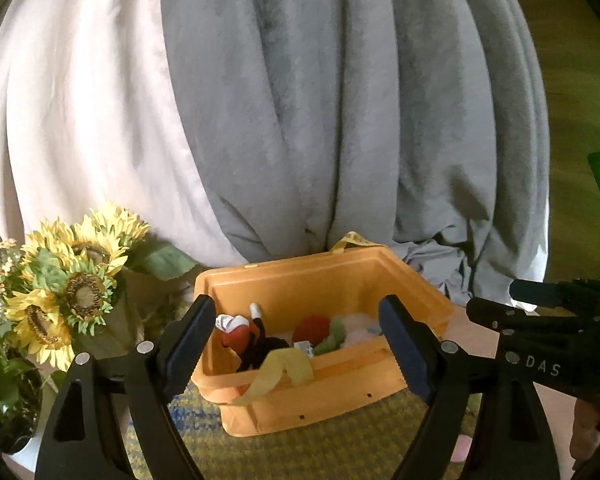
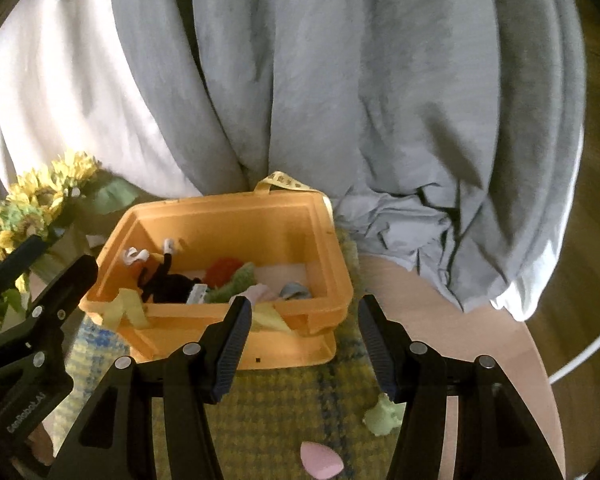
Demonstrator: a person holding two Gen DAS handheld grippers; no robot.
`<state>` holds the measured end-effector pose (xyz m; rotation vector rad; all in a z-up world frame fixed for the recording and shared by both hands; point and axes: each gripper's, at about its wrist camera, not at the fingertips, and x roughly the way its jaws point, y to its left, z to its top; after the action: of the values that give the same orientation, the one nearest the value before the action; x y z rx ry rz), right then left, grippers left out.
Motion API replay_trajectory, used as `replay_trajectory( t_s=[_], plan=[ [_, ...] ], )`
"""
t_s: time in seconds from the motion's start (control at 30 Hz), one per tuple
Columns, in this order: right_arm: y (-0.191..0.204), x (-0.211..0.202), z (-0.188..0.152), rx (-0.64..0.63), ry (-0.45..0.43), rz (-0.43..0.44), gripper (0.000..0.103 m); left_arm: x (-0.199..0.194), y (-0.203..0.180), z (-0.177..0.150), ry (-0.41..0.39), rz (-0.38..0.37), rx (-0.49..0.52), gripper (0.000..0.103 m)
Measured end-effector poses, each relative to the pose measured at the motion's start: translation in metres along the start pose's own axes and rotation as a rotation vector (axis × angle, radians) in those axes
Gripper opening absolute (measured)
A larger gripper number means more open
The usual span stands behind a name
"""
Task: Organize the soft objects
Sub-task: 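Pull both tools back toward the pink sponge and green frog toy, then grasp the pink sponge with the left tool while the right grasps the green frog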
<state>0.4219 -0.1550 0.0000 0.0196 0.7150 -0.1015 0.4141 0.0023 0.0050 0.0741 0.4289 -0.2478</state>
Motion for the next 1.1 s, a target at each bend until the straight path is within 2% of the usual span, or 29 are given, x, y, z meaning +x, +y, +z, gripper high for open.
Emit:
replay_trajectory(
  t_s=[0.17, 0.27, 0.4, 0.77, 1.1],
  plan=[
    [-0.014, -0.020, -0.011, 0.027, -0.024, 0.003, 0.057, -0.021, -0.015, -0.002, -0.016, 0.013, 0.008, 0.088],
    [-0.023, -0.028, -0.015, 0.036, -0.038, 0.010, 0.068, -0.031, -0.026, -0.002, -0.027, 0.031, 0.010, 0.090],
    [-0.043, -0.037, -0.021, 0.039, -0.064, 0.021, 0.072, -0.041, -0.047, -0.004, -0.028, 0.058, 0.000, 0.093],
    [-0.103, -0.036, -0.037, 0.007, -0.087, 0.079, 0.075, -0.047, -0.113, -0.026, -0.002, 0.111, 0.002, 0.097],
    [-0.139, -0.015, -0.062, -0.062, -0.087, 0.146, 0.075, -0.039, -0.156, -0.063, 0.056, 0.200, -0.017, 0.097]
  ],
)
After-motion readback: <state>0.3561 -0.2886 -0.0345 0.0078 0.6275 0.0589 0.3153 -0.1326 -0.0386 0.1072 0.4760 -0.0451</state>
